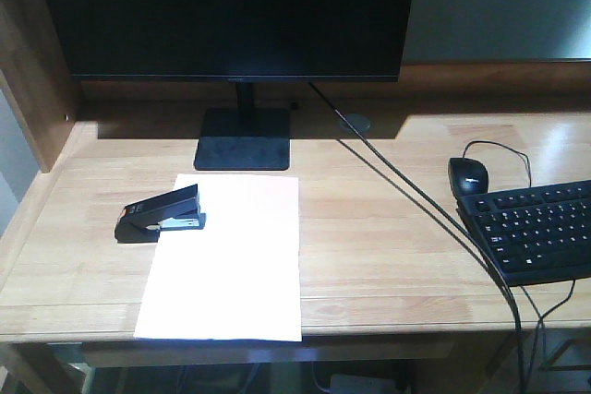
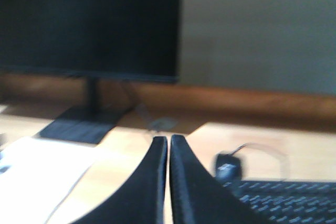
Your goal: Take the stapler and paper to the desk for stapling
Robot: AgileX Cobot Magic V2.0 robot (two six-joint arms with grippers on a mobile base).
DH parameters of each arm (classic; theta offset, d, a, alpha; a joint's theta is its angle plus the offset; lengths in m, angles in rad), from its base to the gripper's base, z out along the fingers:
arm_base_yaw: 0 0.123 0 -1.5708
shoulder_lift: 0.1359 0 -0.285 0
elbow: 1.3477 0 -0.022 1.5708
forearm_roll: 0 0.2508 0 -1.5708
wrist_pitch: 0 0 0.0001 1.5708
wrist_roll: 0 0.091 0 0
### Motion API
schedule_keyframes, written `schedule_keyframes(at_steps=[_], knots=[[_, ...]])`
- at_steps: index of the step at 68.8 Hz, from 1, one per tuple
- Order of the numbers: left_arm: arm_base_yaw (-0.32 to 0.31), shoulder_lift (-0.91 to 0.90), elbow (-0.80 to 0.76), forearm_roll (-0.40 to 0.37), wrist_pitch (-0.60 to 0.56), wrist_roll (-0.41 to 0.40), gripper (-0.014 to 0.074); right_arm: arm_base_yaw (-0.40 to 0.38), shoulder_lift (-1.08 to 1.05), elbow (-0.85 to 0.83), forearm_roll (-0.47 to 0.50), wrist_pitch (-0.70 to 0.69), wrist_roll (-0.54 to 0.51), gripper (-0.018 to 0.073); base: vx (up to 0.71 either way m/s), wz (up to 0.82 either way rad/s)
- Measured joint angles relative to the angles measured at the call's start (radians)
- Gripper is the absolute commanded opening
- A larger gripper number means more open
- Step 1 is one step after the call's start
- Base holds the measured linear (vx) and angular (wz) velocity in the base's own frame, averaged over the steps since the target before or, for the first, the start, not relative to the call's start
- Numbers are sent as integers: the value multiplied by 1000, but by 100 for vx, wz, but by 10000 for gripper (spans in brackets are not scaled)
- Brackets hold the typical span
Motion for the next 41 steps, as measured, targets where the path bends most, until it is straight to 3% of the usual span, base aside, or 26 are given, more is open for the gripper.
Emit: schedule_keyframes(at_steps=[9, 15, 41], knots=[[0, 0, 0, 0, 0, 0, -7, -92, -61, 73, 106, -61, -124, -9, 0, 0], [0, 0, 0, 0, 0, 0, -7, -127, -126, 108, 125, -59, -146, -9, 0, 0], [0, -1, 0, 0, 0, 0, -7, -141, -217, 210, 42, -59, -46, -9, 0, 0]])
